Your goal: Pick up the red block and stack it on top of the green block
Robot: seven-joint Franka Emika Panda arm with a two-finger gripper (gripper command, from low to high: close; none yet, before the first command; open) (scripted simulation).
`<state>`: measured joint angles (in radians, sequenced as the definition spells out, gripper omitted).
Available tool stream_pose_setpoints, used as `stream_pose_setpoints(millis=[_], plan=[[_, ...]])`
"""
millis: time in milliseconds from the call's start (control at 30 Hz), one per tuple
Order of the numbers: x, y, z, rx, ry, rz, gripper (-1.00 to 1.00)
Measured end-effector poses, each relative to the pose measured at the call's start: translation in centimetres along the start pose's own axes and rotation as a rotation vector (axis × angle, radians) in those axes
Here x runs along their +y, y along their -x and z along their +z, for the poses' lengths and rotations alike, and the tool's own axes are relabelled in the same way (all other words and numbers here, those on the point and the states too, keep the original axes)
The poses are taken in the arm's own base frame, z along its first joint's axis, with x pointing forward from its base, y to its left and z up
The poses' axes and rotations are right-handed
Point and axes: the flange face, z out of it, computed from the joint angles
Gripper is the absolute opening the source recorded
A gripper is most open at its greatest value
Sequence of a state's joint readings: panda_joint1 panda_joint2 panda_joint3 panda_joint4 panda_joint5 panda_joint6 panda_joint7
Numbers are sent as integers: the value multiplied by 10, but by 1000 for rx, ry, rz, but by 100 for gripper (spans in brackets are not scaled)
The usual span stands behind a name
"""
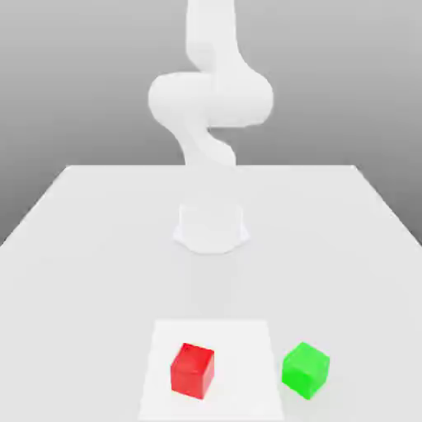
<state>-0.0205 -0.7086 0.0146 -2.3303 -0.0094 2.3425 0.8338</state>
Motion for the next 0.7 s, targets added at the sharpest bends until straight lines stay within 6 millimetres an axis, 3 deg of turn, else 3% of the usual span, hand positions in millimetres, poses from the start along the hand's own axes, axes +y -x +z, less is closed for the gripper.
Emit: stream_pose_setpoints(millis=[167,367,533,700], plan=[[19,13,110,-85,143,58,0],[66,46,225,-189,301,129,0],[120,87,304,-282,427,193,0],[181,139,363,-380,547,262,0]])
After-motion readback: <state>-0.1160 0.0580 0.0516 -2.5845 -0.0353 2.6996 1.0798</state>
